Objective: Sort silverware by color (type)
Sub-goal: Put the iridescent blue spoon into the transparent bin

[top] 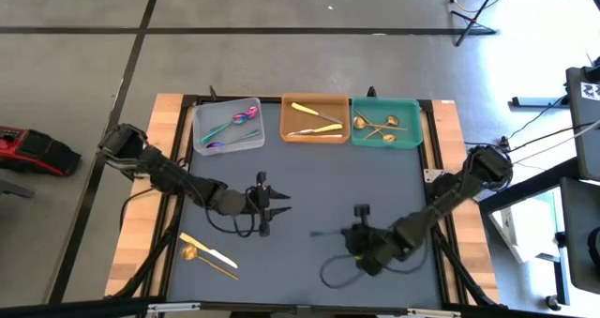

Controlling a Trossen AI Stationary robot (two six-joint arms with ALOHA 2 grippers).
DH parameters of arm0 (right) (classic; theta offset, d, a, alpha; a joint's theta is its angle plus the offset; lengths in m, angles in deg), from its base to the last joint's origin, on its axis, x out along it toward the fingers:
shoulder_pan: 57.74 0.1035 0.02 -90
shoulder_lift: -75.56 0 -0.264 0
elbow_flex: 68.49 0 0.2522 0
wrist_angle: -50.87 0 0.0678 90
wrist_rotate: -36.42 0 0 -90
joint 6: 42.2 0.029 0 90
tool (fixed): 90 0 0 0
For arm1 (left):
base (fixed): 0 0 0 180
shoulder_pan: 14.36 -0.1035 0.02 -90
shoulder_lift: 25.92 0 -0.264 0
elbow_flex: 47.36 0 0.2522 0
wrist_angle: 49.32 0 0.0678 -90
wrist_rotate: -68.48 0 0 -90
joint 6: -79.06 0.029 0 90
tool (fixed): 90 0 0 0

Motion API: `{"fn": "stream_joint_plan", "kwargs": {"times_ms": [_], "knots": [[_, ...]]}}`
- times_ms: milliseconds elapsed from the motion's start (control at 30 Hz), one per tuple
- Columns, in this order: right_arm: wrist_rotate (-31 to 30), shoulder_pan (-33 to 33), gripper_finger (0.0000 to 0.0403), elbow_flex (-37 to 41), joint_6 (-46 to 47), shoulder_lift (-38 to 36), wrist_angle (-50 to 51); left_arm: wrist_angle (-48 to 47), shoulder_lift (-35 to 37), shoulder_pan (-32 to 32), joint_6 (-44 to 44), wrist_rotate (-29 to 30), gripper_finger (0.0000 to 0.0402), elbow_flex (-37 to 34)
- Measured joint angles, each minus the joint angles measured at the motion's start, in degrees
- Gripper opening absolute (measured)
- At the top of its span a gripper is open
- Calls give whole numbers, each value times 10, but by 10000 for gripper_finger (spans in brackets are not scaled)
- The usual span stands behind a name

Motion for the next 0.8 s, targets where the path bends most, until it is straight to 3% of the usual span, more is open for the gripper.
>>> {"fn": "stream_joint_plan", "kwargs": {"times_ms": [267,400,567,700,800], "knots": [[-3,-145,2,6,-197,-5,-138,-84,0,-65,69,-34,188,0],[65,-196,1,6,-282,-12,-230,-114,0,-90,105,-59,187,0],[141,-264,1,6,-347,-12,-320,-74,0,-113,182,-110,187,0],[208,-307,1,6,-367,-9,-343,-56,0,-137,224,-131,187,0],[223,-324,1,6,-378,-7,-351,-34,0,-161,245,-175,186,-1]]}}
